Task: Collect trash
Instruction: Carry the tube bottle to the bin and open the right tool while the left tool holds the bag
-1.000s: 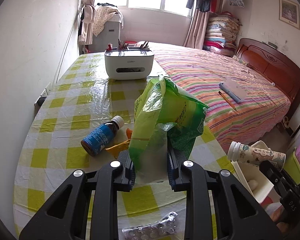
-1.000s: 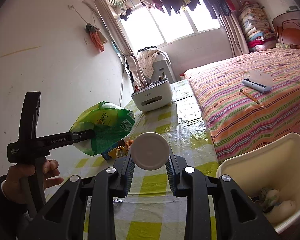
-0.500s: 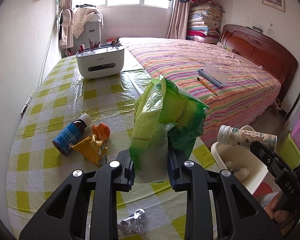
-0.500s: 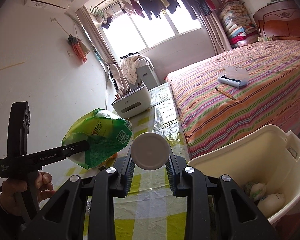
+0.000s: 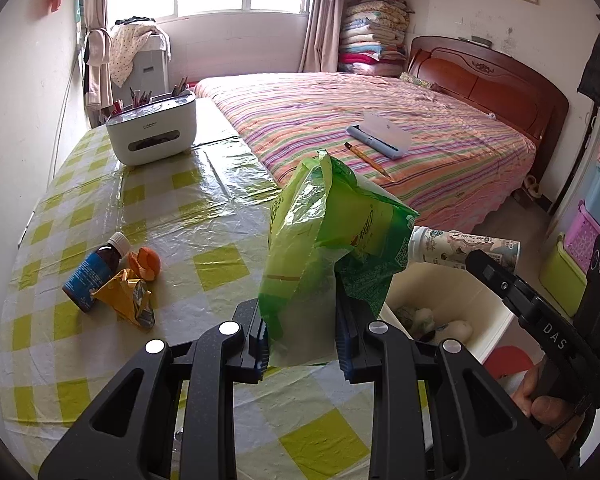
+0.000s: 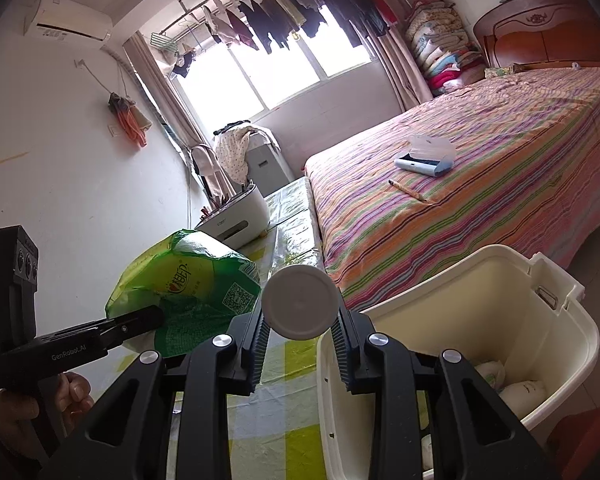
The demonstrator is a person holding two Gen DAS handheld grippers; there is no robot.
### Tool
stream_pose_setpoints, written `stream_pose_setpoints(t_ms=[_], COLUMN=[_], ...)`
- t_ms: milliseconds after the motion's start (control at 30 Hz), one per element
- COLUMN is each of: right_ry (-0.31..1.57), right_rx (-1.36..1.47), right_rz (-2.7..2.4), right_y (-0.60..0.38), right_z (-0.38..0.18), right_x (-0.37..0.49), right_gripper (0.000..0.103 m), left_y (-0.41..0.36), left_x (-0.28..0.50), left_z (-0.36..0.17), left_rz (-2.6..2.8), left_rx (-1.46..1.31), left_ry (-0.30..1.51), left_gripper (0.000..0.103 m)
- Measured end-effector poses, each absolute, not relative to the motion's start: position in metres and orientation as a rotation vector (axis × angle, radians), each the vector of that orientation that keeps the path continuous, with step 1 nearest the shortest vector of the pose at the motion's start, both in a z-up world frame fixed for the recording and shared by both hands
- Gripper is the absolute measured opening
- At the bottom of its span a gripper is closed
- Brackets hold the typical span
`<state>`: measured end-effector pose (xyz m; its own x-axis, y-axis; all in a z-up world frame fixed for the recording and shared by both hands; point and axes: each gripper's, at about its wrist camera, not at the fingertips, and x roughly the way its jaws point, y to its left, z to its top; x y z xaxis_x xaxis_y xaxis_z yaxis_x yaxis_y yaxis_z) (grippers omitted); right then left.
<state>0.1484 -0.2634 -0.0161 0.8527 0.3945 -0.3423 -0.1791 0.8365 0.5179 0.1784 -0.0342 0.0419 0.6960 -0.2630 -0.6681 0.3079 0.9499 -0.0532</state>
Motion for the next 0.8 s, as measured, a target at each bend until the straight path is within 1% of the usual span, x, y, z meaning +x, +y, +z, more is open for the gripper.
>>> stream_pose_setpoints(t_ms=[800], right_ry=[0.452], right_rx=[0.528], right_rz=[0.139], right_y=[-0.306], right_z=[-0.032], right_x=[0.144], right_gripper=[0.028], left_y=[-0.051], left_x=[0.177], left_z=[0.035], left_rz=[-0.358], left_rx=[0.089], left_ry=[0.758], left_gripper=[0.025])
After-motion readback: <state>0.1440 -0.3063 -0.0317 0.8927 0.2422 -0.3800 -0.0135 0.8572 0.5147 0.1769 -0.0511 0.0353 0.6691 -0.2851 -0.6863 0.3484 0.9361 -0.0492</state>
